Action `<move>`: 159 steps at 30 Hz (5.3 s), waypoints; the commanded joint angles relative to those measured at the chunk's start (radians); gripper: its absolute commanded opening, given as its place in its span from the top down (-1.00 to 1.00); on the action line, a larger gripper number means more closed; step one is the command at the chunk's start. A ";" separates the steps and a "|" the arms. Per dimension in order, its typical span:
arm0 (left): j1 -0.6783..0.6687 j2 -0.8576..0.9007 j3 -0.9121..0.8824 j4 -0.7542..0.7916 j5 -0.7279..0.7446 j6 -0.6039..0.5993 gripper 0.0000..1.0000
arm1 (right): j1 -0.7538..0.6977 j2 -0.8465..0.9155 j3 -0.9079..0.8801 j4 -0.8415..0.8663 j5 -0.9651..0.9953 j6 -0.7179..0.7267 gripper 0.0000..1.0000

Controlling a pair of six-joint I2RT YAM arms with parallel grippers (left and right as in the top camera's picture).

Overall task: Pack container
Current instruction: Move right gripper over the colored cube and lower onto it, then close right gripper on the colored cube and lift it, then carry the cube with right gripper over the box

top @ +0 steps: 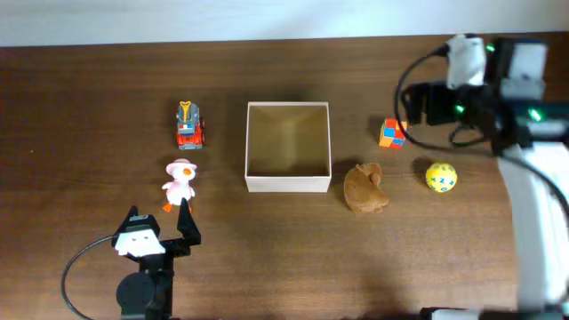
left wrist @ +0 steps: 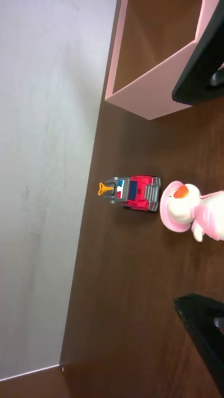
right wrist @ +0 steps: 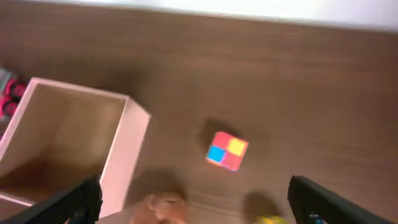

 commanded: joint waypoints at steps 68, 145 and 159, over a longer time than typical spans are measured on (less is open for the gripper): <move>0.002 -0.005 -0.005 0.002 0.011 0.016 -0.99 | 0.085 0.642 0.017 0.172 0.397 0.370 -0.98; 0.002 -0.005 -0.005 0.002 0.011 0.016 -0.99 | 0.093 0.457 0.189 -0.023 0.347 0.357 0.03; 0.002 -0.005 -0.005 0.002 0.011 0.016 -0.99 | 0.331 0.301 0.243 -0.109 0.347 0.348 0.03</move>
